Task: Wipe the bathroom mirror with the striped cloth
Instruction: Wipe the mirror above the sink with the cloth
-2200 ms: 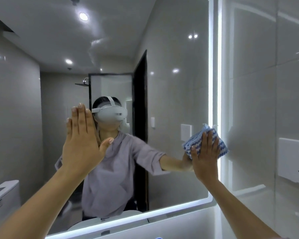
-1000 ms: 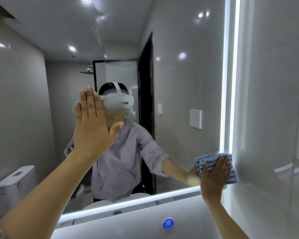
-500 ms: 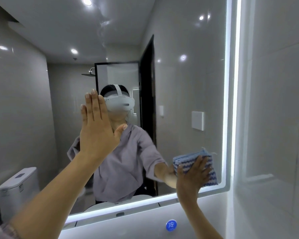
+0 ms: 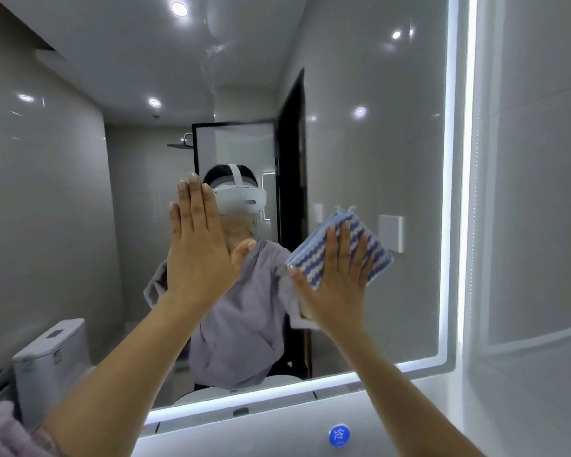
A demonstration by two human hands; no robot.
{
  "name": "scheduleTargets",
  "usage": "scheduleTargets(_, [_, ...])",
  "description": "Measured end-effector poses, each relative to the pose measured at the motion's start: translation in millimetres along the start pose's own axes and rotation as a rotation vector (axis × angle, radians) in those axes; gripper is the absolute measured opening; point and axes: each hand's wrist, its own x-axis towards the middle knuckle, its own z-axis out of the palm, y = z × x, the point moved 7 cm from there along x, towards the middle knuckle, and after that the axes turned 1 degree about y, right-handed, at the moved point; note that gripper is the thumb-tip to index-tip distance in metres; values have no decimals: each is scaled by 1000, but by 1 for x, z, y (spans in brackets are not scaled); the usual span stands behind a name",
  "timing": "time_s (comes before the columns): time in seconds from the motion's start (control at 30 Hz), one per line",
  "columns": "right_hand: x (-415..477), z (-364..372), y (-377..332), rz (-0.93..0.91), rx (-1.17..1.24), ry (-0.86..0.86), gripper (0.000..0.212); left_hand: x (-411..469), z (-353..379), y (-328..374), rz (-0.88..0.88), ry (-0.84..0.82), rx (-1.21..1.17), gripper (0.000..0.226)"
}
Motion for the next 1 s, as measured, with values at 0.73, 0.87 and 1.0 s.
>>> scheduleTargets(0.73, [-29, -6, 72, 337, 99, 150, 85, 1, 2, -2, 7, 6, 8, 101])
scheduleTargets(0.87, [-47, -2, 51, 360, 209, 116, 73, 0, 2, -2, 12, 9, -5, 101])
scheduleTargets(1.0, [-55, -6, 40, 393, 440, 63, 62, 1, 2, 1, 9, -9, 1, 102])
